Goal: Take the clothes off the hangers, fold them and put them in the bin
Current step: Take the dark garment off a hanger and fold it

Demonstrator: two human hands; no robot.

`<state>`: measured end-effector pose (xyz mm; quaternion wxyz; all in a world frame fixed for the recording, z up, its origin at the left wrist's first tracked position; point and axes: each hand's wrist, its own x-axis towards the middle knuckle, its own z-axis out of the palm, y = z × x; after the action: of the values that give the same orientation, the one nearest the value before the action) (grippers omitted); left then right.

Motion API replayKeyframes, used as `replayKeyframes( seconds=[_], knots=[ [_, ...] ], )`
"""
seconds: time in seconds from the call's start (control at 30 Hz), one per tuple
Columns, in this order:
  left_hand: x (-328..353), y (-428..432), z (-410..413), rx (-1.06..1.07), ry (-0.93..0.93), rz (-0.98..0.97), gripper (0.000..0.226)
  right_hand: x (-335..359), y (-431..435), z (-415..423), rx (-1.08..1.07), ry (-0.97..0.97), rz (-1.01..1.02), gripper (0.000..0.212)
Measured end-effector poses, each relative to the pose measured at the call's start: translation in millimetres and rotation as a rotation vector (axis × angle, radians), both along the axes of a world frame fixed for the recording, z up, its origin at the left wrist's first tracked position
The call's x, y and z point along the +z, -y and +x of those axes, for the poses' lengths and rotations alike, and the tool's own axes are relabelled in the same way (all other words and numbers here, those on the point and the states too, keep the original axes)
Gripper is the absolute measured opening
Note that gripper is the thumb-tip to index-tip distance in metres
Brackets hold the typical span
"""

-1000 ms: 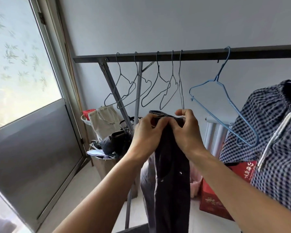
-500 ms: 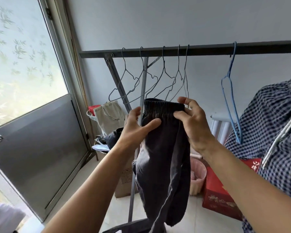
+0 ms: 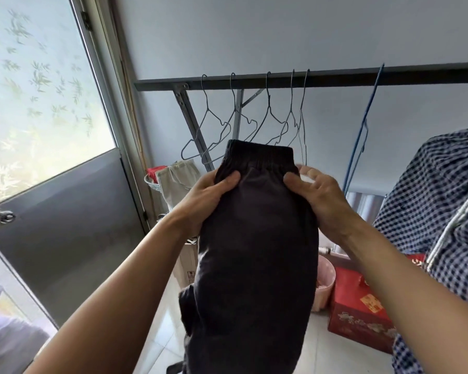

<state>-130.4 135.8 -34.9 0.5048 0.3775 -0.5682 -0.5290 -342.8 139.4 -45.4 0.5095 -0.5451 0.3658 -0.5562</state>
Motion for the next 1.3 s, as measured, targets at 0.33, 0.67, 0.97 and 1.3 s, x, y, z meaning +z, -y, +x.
replayKeyframes(
  seconds=[0.33, 0.67, 0.97, 1.3],
  knots=[
    [1.9, -6.7, 31.5, 0.068, -0.258, 0.212, 0.041, -38.8, -19.4, 6.4, 0.357, -0.188, 0.273, 0.056],
    [-48.9, -25.1, 67.9, -0.272, -0.219, 0.247, 0.062, -16.8, -16.6, 29.9, 0.19, 0.218, 0.276, 0.02],
    [-83.7, -34.1, 79.8, -0.04, 0.284, 0.191, 0.022, -16.7, -9.9, 14.7, 0.229, 0.158, 0.307, 0.028],
    [-76.2, -37.6, 76.6, 0.055, -0.294, 0.244, 0.062, -33.2, 3.8, 1.7, 0.177, 0.253, 0.364, 0.027]
  ],
)
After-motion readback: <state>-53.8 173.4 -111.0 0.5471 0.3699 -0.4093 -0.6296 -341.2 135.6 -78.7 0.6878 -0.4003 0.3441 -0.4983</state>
